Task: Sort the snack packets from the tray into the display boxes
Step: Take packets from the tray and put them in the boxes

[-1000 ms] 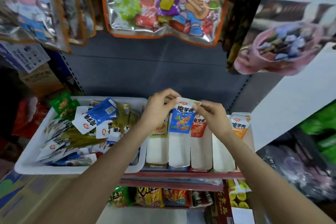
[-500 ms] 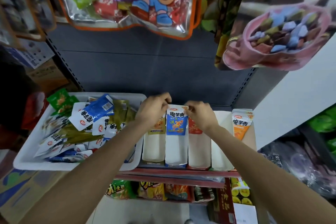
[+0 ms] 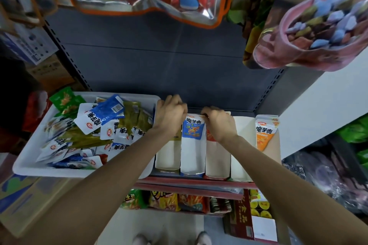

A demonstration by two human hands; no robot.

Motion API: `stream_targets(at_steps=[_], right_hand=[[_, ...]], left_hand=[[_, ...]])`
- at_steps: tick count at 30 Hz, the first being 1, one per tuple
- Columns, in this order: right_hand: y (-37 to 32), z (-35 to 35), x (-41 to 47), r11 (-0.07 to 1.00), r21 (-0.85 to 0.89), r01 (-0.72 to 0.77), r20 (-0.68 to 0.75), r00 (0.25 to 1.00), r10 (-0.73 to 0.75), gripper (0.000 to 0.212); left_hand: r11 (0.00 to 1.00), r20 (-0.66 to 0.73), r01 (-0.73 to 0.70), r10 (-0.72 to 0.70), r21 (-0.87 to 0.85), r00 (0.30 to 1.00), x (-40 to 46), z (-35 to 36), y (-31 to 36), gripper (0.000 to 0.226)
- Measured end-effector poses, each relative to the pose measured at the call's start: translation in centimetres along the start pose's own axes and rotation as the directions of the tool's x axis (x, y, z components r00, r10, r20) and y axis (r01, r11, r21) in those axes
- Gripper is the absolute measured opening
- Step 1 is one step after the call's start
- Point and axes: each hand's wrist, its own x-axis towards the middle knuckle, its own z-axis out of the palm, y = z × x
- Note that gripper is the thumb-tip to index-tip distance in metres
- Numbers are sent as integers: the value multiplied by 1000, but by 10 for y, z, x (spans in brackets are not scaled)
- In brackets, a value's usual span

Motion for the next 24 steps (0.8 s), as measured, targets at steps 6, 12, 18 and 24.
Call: stream_targets(at_steps=[6,12,18,24], right_hand=[[-2,-1,-1,999,22,-24,-3,1000,24,19],[-6,-3,-1,1000,-9,-12,25,1000,12,29],[-7,-2,-15,972,234,-18,-90,995,40,28],[-50,6,-27,886,448,115,28,989,-143,26]], left_hand=[[998,-14,6,-7,-69,1000,0,-2,2,16],[998,32,33,-31,-60,999,3,-1,2,17],[966,-23,58,-66,-253,998,-17,-11,-6,23],[867,-47,223,-271,-445,961,-73,-15,-49,18]])
